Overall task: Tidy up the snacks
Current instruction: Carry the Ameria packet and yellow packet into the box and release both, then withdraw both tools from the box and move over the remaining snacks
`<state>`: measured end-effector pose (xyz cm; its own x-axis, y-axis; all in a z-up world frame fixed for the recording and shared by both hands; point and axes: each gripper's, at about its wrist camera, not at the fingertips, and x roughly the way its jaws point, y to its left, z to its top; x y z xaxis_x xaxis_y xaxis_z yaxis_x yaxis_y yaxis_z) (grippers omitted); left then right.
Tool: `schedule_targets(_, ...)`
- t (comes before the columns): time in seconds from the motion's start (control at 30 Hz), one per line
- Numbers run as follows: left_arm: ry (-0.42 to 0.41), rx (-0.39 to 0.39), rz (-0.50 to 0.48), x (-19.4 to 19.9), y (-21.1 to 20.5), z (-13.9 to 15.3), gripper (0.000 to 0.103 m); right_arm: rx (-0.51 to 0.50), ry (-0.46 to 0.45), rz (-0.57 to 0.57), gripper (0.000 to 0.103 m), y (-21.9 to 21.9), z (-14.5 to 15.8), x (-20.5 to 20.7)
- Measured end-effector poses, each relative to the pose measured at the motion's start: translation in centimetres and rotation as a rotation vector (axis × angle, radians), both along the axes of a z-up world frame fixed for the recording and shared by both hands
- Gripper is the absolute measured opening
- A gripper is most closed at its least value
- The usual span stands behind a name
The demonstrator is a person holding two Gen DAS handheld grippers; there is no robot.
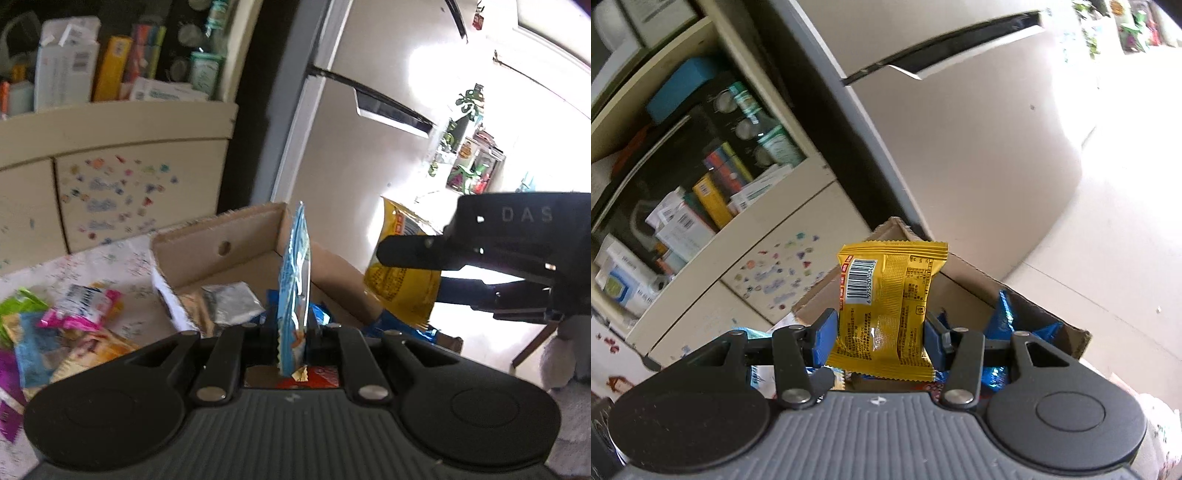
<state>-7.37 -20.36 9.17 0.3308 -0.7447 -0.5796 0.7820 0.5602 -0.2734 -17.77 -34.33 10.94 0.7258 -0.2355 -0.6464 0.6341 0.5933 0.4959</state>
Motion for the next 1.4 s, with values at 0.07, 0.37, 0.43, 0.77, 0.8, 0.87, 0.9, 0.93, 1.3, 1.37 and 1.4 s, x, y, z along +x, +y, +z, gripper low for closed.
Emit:
schedule_targets(0.07,0.016,-0.002,-0.021,-0.2,-0.6,-0.5,0.011,0.015,0.006,-0.013,0.056,-0.2,-0.2,-0.1)
schedule_targets(0.37,-0.010,-0.053,-0.018,-0.9,-0.4,0.5,0.086,0.073,0.001,-0.099,0.076,-0.9,-1.0,-1.1)
schedule_targets(0.43,-0.012,-0.054,0.001,-0.6,0.0,1.0,0.087,0.071,0.002,-0.091,0.077,-0.7,-0.9,-0.9)
schedule_targets(0.77,-0.008,0.029,0.106,1.6,3.2,2.2,0.092,0.074,-0.023,0.007,0.084,0.6,-0.8,0.4)
schedule_targets(0.8,-0.009,0.039,0.119,1.9,3.6,2.4,0.092,0.074,-0.028,0.023,0.085,0.8,-0.7,0.6)
schedule_targets(0.87,-0.010,0.046,0.144,2.4,4.6,2.8,0.092,0.066,-0.036,0.053,0.086,1.2,-0.6,1.0)
schedule_targets(0.9,-0.010,0.046,0.160,2.8,5.2,3.0,0.093,0.059,-0.040,0.070,0.087,1.5,-0.5,1.2)
schedule_targets(0.93,-0.008,0.047,0.174,3.1,5.7,3.2,0.093,0.053,-0.043,0.087,0.087,1.9,-0.4,1.4)
schedule_targets(1.3,-0.024,0.070,0.356,7.0,12.5,5.7,0.097,0.064,-0.051,0.262,0.087,5.2,-0.8,3.9)
schedule_targets(1.37,-0.029,0.075,0.380,7.7,13.7,5.8,0.097,0.084,-0.049,0.284,0.087,5.8,-1.1,4.4)
schedule_targets(1.4,-0.029,0.083,0.397,8.0,14.4,5.8,0.097,0.090,-0.046,0.294,0.087,6.1,-1.2,4.6)
